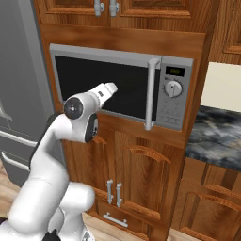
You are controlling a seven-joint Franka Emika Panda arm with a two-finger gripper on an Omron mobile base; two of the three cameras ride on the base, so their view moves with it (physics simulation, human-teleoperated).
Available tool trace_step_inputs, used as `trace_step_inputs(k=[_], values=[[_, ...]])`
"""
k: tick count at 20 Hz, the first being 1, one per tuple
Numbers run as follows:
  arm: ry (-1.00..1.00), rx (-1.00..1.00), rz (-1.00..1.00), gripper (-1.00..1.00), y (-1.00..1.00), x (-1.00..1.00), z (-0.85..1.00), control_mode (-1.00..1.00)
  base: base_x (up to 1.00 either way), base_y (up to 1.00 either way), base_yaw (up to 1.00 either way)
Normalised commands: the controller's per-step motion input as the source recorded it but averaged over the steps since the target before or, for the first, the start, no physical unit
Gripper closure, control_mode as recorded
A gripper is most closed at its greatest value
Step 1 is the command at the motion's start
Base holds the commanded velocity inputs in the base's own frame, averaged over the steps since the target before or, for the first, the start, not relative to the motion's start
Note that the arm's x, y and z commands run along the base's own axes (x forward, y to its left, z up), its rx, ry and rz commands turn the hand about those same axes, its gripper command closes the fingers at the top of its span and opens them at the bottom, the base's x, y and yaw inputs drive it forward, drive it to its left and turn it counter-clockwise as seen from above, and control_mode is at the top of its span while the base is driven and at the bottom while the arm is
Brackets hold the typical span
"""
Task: Place the bowl containing the chicken drumstick and mushroom in the microwave. Close the microwave door and press the start button to microwave the meal.
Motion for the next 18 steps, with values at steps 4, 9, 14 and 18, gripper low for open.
trace_step_inputs(k=[4,9,14,18], values=[[0.02,0.02,0.19,-1.00,-0.57,-0.89,0.42,-1.00,0.00,0.00,0.00],[0.00,0.28,-0.03,-1.00,-0.70,-0.64,0.08,-1.00,0.00,0.00,0.00],[-0.16,0.54,-0.41,-1.00,-0.42,-0.43,0.02,-1.00,0.00,0.00,0.00],[-0.10,0.51,-0.42,-1.00,-0.51,-0.19,0.01,-1.00,0.00,0.00,0.00]])
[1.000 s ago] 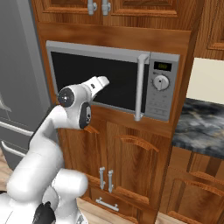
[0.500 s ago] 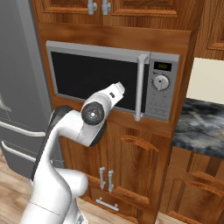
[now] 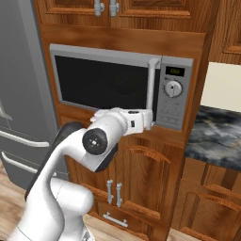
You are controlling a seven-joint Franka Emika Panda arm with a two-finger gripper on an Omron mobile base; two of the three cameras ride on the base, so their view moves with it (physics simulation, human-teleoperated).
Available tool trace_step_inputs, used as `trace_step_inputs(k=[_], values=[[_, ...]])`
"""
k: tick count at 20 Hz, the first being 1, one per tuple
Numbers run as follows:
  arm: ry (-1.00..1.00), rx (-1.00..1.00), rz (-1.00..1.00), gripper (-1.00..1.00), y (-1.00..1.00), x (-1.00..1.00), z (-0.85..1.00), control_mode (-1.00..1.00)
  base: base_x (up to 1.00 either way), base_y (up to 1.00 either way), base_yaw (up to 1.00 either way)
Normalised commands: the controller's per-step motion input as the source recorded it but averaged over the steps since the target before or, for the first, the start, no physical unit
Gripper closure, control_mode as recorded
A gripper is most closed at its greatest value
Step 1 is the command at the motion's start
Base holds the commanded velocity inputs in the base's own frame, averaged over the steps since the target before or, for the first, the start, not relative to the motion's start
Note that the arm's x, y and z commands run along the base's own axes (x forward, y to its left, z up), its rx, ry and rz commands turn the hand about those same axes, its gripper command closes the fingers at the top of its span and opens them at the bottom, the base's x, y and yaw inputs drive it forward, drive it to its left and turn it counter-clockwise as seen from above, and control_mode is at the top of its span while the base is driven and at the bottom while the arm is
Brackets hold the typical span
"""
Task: Place the bowl containing the chicken drumstick and mushroom in the microwave. Close the microwave door and press the start button to microwave the meal.
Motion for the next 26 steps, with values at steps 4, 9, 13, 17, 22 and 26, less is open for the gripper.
trace_step_inputs(k=[4,9,13,17,22,26], values=[[0.01,0.59,-0.19,-1.00,-0.69,-0.12,0.02,-1.00,0.00,0.00,0.00],[0.07,0.60,-0.01,-1.00,-0.74,-0.23,0.01,-1.00,0.00,0.00,0.00],[0.00,0.28,0.02,-1.00,-0.35,-0.26,0.00,-1.00,0.00,0.00,0.00],[0.00,0.13,0.00,1.00,-0.13,-0.12,0.00,-1.00,0.00,0.00,0.00],[-0.01,0.02,0.00,1.00,-0.02,-0.11,-0.06,-1.00,0.00,0.00,0.00],[0.00,0.10,-0.08,1.00,0.00,0.01,-0.28,-1.00,0.00,0.00,0.00]])
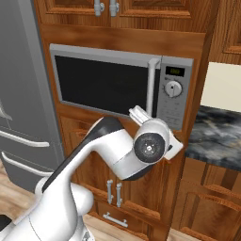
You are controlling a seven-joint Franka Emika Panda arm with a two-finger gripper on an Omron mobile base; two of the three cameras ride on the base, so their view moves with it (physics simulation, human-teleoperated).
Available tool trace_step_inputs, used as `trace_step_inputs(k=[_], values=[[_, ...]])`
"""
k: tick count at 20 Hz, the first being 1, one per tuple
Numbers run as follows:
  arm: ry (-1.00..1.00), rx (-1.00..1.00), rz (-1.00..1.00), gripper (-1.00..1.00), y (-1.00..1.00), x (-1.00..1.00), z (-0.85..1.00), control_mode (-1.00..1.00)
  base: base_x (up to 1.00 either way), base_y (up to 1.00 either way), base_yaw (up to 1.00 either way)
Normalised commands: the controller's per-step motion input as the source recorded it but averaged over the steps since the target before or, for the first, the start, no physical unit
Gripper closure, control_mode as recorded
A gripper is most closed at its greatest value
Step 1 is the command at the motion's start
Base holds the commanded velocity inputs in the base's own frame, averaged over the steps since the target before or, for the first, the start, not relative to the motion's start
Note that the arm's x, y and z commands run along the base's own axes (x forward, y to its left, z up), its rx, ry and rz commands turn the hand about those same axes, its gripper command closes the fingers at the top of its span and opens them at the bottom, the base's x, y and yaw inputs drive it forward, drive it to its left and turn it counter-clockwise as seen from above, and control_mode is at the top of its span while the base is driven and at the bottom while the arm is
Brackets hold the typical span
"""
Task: Place the bowl containing the chicken drumstick and mushroom in the microwave. Close the microwave door and press the start button to microwave the meal.
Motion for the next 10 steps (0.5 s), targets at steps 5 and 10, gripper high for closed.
trace_step_inputs(k=[5,10], values=[[0.00,0.21,-0.19,1.00,0.00,0.08,-0.11,-1.00,0.00,0.00,0.00],[0.00,0.23,-0.18,1.00,0.01,0.08,-0.18,-1.00,0.00,0.00,0.00]])
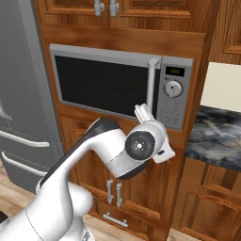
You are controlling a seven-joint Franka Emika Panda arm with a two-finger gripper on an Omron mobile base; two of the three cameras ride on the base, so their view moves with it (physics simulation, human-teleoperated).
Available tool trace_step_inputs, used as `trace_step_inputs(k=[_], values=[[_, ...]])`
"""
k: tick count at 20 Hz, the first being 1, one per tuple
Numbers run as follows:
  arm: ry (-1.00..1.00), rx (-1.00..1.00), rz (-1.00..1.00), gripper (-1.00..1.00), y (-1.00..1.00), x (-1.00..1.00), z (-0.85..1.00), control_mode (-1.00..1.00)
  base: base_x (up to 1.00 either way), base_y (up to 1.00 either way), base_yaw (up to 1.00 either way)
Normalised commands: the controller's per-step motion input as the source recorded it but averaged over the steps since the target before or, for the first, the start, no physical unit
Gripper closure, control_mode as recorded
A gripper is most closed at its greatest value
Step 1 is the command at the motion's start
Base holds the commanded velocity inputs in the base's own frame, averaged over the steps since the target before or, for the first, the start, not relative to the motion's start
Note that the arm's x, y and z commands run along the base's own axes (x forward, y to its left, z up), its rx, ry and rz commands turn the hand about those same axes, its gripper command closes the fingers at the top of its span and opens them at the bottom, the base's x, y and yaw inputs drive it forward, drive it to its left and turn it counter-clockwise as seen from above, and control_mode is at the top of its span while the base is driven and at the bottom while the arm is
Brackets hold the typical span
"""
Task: Place the bowl containing the chicken drumstick and mushroom in the microwave. Close the microwave door and press the start button to microwave the meal.
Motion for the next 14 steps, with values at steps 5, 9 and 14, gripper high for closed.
trace_step_inputs(k=[5,9,14], values=[[-0.06,0.28,-0.06,1.00,0.00,0.01,-0.32,-1.00,0.00,0.00,0.00],[-0.03,0.35,0.01,1.00,0.00,0.10,-0.04,-1.00,0.00,0.00,0.00],[-0.04,0.29,0.01,1.00,0.00,0.15,0.00,-1.00,0.00,0.00,0.00]])
